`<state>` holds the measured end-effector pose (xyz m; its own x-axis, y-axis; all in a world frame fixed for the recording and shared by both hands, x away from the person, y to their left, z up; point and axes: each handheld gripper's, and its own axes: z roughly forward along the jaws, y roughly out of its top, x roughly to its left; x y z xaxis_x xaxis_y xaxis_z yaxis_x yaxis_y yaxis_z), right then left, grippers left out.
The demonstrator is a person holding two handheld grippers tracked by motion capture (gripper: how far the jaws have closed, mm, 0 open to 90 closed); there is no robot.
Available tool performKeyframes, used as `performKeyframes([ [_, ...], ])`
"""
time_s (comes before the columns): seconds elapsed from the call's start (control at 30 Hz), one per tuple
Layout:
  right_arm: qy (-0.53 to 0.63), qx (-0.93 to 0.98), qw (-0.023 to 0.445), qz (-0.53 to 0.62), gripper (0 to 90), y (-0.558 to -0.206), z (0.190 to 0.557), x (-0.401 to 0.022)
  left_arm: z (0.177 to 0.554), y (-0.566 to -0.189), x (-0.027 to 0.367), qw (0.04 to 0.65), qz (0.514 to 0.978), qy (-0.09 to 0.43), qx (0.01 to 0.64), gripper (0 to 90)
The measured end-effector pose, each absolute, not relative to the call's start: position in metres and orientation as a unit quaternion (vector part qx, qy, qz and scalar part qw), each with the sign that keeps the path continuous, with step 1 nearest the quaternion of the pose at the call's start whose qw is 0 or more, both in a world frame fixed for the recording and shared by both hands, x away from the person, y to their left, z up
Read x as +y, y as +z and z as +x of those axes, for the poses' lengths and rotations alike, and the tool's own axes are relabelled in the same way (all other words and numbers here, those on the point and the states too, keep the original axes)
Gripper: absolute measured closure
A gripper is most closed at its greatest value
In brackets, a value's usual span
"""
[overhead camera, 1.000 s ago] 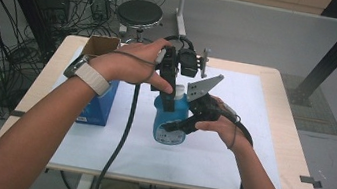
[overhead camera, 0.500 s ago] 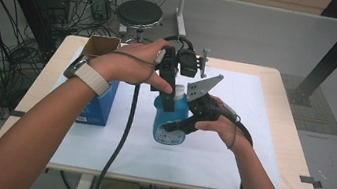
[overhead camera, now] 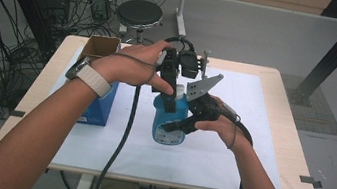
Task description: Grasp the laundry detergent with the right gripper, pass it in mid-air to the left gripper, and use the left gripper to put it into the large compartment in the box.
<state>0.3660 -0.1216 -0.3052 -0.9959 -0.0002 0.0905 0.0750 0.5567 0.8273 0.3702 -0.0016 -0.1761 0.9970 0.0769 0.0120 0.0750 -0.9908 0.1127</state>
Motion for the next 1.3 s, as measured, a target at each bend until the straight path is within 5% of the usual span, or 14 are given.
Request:
performKeyframes([
  [1.3, -0.473, -0.88, 0.041, -0.014, 43.4, -0.296, 0.361, -0.122, 0.369, -0.192, -0.008, 0.052, 0.998, -0.013, 0.019, 14.7],
])
